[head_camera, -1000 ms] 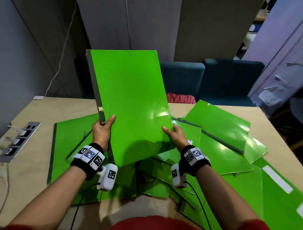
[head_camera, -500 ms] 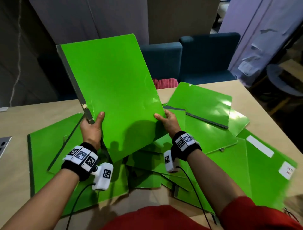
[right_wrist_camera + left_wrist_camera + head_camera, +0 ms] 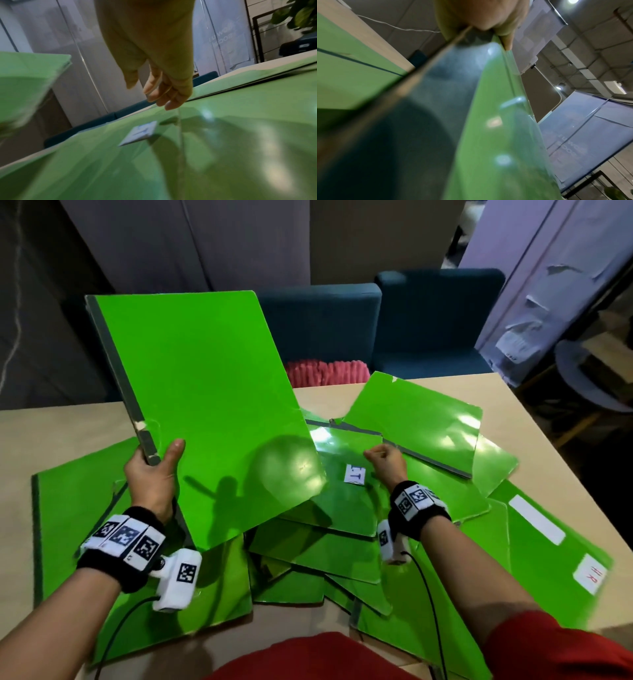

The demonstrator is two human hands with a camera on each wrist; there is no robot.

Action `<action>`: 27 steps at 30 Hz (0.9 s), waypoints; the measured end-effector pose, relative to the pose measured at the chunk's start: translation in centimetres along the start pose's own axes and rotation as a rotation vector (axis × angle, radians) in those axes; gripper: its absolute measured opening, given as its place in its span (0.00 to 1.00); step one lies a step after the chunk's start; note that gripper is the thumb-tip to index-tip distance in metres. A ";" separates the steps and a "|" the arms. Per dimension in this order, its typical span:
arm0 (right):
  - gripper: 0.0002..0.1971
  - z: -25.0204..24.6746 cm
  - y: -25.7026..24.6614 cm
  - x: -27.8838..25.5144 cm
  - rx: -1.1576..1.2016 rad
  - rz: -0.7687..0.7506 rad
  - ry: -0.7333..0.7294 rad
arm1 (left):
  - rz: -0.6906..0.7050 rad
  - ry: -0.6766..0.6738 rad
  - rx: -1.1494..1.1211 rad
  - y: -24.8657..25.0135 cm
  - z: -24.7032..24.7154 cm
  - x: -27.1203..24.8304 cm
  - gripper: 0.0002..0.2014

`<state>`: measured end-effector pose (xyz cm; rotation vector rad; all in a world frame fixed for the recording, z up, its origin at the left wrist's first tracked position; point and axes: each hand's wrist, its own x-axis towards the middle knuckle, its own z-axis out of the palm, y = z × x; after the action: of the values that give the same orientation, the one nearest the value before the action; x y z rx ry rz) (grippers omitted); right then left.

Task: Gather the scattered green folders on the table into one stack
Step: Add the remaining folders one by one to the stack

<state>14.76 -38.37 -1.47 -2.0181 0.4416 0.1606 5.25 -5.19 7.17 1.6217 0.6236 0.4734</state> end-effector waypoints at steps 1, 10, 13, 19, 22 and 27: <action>0.10 -0.9 0.4 0.8 -0.029 0.036 0.033 | -0.004 0.009 0.002 -0.1 -0.2 0.1 0.18; 0.20 -5.0 0.2 5.0 -0.369 0.139 0.154 | 0.021 0.080 0.016 -1.1 -0.9 0.8 0.18; 0.25 -3.6 -0.6 4.9 -0.473 0.116 0.079 | 0.018 0.087 0.009 -1.4 -0.9 0.8 0.18; 0.36 -0.2 -1.5 4.8 -0.578 0.180 0.023 | 0.028 0.100 0.003 -1.7 -1.2 0.8 0.18; 0.45 0.9 -1.6 4.5 -0.561 0.254 0.004 | 0.023 0.098 0.003 -1.8 -1.5 0.7 0.18; 0.48 2.4 -2.2 3.7 -0.434 0.300 -0.044 | -0.019 0.104 0.008 -2.3 -1.8 0.6 0.19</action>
<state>19.22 -36.25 -1.88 -2.3535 0.7295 0.5219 4.30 -3.19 5.14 1.6048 0.7191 0.5449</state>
